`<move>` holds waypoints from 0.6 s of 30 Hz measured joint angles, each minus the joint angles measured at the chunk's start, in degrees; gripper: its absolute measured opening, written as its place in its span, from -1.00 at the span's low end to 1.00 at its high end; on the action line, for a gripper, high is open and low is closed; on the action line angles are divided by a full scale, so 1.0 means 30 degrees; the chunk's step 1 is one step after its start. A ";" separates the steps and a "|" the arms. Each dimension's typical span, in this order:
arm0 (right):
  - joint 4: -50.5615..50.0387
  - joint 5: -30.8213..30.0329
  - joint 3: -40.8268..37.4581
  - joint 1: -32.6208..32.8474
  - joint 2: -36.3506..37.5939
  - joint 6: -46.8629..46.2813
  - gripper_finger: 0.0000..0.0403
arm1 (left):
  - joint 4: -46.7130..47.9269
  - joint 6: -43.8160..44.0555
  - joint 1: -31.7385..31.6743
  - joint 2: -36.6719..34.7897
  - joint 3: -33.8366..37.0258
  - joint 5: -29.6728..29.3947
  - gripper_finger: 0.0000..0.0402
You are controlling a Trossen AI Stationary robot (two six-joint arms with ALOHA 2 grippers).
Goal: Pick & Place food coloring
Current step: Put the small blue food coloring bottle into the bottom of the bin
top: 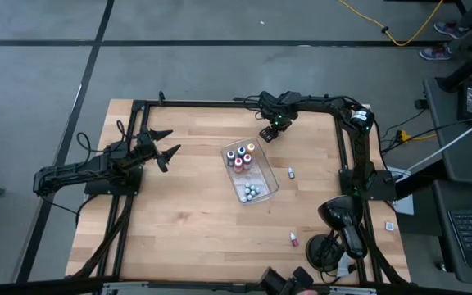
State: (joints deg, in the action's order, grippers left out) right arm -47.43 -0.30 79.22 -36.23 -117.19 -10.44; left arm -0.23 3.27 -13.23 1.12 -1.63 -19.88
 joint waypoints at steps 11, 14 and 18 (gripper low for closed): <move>-0.0297 0.0004 0.0007 0.0007 -0.0029 -0.0430 -0.44 | 0.0000 0.0000 0.0000 0.0000 0.0000 0.0000 0.59; -0.0530 -0.0015 0.0022 0.0039 0.0017 -0.0431 -0.66 | -0.0005 0.0000 0.0000 -0.0006 0.0000 0.0000 0.59; -0.0988 -0.0180 -0.0124 0.0332 0.0502 -0.0419 -0.72 | 0.0000 0.0000 0.0000 0.0000 0.0000 0.0000 0.59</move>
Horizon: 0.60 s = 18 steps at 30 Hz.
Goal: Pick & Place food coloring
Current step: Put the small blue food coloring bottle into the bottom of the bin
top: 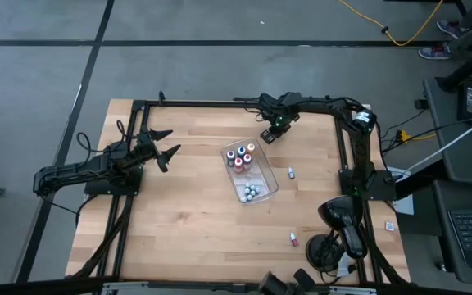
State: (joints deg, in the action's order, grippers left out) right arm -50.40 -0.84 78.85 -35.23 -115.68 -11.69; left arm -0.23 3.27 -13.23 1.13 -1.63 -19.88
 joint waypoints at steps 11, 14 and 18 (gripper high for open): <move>-0.0785 -0.0306 0.1589 0.0688 0.4885 -0.0740 -0.71 | -0.0007 0.0000 0.0000 0.0000 0.0000 0.0000 0.59; -0.1231 0.0203 0.2537 0.1398 0.6102 -0.0722 -0.72 | -0.0003 0.0000 0.0000 -0.0002 0.0000 0.0000 0.59; -0.1063 0.0639 0.3980 0.2674 0.7751 -0.0816 -0.72 | -0.0007 0.0000 0.0000 -0.0007 0.0000 0.0000 0.59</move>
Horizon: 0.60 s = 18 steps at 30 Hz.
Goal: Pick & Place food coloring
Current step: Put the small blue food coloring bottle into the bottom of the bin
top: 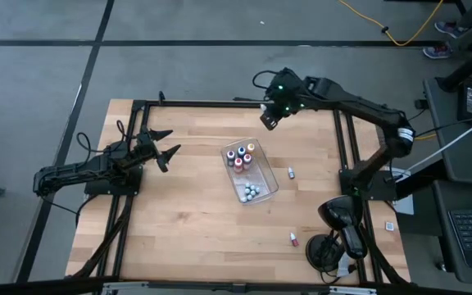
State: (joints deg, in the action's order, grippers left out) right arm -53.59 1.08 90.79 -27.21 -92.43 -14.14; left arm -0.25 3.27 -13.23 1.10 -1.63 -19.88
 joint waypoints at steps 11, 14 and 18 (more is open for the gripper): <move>0.1527 -0.0932 0.3049 0.3802 0.0949 -0.0958 -0.72 | -0.0290 0.4425 0.0000 0.0000 0.0007 0.0554 0.59; 0.2669 -0.0932 0.3087 0.4669 0.0956 -0.1279 -0.72 | -0.1026 0.7011 0.0000 0.0000 0.0015 0.0454 0.59; 0.3846 -0.0983 0.3087 0.5690 0.0792 -0.1698 -0.72 | -0.3217 0.7932 0.0000 0.0017 -0.0030 0.1638 0.59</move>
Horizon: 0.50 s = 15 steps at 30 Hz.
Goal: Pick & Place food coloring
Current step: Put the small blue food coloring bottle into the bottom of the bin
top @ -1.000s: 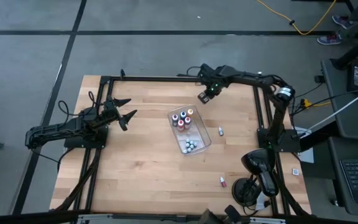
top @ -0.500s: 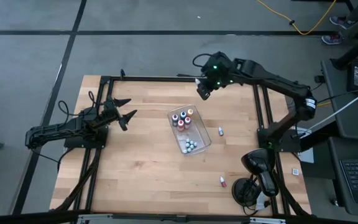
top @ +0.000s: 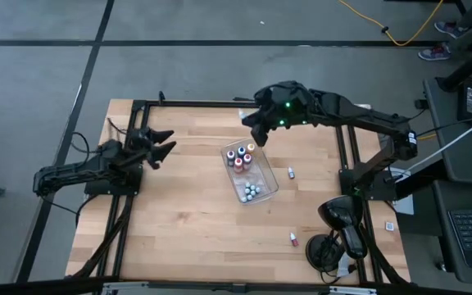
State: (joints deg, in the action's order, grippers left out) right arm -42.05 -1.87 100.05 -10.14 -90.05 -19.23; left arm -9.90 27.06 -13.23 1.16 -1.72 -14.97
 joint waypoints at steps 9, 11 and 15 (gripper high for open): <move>0.0673 0.0012 0.0000 0.1849 -0.0638 -0.0069 -0.72 | 0.3530 -0.4384 0.0007 0.3895 -0.6561 0.4190 0.59; 0.0467 0.0126 -0.0007 0.2201 -0.0878 -0.0047 -0.72 | 0.5304 -0.5581 0.0007 0.5736 -0.8456 0.4424 0.59; 0.0534 0.0248 -0.0007 0.3027 -0.1571 0.0011 -0.72 | 0.7318 -0.6532 0.0030 0.9681 -1.2260 0.5652 0.59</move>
State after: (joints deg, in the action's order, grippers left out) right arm -40.45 -1.12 100.03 -1.06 -94.76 -19.20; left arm 12.05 7.47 -13.14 30.20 -38.50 1.99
